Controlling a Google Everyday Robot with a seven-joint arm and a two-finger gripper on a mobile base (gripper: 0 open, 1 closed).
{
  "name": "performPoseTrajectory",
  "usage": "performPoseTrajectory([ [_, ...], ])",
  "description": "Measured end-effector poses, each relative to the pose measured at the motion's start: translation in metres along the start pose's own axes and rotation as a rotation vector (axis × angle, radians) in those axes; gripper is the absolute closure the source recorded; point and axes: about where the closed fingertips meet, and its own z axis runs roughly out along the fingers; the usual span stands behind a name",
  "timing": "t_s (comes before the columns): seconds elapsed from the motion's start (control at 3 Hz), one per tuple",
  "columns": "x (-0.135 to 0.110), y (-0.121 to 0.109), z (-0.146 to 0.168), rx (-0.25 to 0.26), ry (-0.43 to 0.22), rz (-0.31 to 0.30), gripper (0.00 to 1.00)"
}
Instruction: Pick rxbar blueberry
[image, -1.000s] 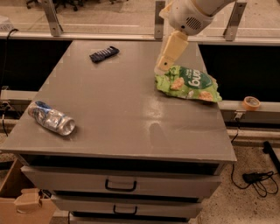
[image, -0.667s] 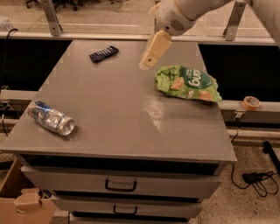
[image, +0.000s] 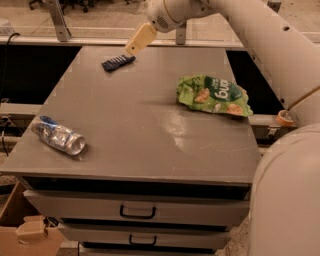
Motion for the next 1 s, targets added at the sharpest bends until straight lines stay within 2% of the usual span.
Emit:
performPoseTrajectory([
  [0.33,0.000,0.001,0.000,-0.002,0.001,0.000,0.00],
  [0.67,0.002,-0.003,0.025,0.034,-0.031,0.073,0.00],
  [1.0,0.010,-0.008,0.075,0.100,-0.048,0.206,0.00],
])
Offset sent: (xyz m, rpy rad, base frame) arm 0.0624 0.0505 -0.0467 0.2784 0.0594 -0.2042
